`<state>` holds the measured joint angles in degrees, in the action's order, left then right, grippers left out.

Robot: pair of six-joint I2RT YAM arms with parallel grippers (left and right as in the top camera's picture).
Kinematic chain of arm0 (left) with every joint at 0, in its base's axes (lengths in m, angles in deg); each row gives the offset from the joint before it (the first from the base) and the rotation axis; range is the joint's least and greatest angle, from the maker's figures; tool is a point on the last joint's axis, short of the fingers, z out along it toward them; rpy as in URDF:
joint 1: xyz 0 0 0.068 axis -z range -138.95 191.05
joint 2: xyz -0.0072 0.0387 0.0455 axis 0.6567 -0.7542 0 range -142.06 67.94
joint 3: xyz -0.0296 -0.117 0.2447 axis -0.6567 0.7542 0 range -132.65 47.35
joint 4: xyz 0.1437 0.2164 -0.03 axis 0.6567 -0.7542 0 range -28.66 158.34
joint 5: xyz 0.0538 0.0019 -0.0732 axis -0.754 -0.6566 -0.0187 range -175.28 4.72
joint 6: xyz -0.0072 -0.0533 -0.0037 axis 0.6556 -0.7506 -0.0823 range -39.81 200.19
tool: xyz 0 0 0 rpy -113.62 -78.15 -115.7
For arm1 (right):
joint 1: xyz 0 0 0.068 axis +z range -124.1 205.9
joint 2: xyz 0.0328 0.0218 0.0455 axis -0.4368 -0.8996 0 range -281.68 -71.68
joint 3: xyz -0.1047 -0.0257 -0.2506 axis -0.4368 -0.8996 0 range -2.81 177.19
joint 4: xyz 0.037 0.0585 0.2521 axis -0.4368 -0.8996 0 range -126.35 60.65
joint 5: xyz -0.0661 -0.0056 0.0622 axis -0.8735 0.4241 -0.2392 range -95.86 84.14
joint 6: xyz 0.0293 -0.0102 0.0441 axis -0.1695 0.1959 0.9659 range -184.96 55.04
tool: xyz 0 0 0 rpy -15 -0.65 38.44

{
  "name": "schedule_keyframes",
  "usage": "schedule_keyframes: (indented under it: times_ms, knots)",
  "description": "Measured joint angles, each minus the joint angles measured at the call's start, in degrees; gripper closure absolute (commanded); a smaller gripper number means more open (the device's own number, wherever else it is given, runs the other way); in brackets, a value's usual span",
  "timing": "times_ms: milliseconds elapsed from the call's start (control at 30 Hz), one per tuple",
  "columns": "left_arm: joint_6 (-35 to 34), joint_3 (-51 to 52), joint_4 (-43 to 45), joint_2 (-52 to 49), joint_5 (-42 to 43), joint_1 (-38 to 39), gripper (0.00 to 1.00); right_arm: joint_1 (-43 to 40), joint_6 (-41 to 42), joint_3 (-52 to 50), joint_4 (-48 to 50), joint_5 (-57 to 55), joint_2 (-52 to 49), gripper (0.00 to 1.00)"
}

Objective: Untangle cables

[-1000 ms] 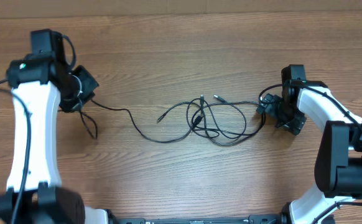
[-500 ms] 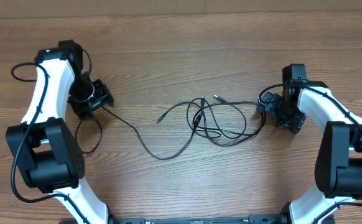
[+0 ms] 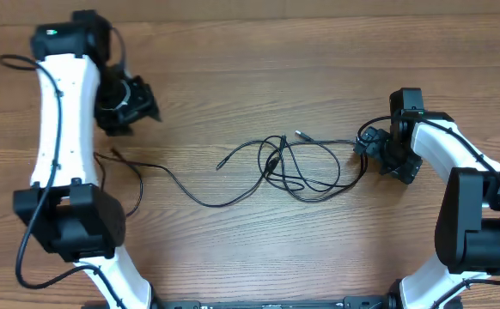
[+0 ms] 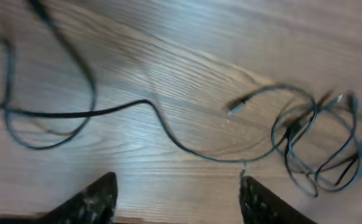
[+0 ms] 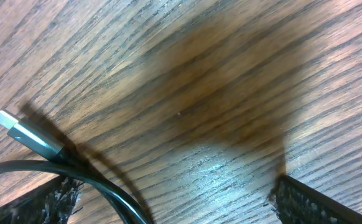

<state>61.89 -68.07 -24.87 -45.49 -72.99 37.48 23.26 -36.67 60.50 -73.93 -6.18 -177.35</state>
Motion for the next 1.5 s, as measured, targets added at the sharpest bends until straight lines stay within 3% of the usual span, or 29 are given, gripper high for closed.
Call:
schedule_keyframes:
  times_ms: [133, 267, 467, 733, 1067, 1133, 1167, 1200, 1367, 1500]
  knots:
    - [2.3, 6.2, 4.6, 0.0, 0.2, 7.1, 0.45, 0.0, 0.0, 0.0, 0.0, 0.1, 0.0, 0.00]
    - [3.9, 12.3, 5.4, -0.1, 0.4, 12.9, 0.35, 0.0, 0.0, 0.0, 0.0, 0.1, 0.0, 0.00]
    - [8.5, 20.2, 9.4, -0.1, 0.4, 18.5, 0.46, 0.0, 0.0, 0.0, 0.1, 0.1, 0.0, 0.00]
    - [15.8, 31.6, 24.2, -0.1, 0.8, 31.5, 0.40, 0.0, 0.0, 0.0, 0.1, 0.2, 0.0, 0.00]
    - [15.3, 37.8, 36.3, -0.1, 0.8, 32.9, 0.40, 0.0, 0.0, 0.0, 0.2, 0.2, 0.0, 0.00]
    - [15.3, 39.8, 36.9, -0.1, 0.8, 32.9, 0.56, 0.0, 0.0, 0.0, 0.1, 0.2, 0.0, 0.00]
    - [15.1, 40.2, 37.5, -0.1, 0.8, 32.9, 0.81, 0.0, 0.0, 0.0, 0.2, 0.2, 0.0, 0.00]
    - [15.0, 40.4, 38.0, -0.1, 0.9, 32.9, 0.96, 0.0, 0.0, 0.0, 0.2, 0.2, 0.0, 0.00]
    - [14.6, 40.5, 36.8, -0.1, 1.0, 32.9, 0.96, 0.0, 0.0, 0.0, 0.1, 0.1, 0.0, 0.00]
    - [14.6, 36.9, 29.8, 0.0, 1.0, 32.7, 0.96, 0.0, 0.0, 0.0, 0.2, 0.1, 0.0, 0.00]
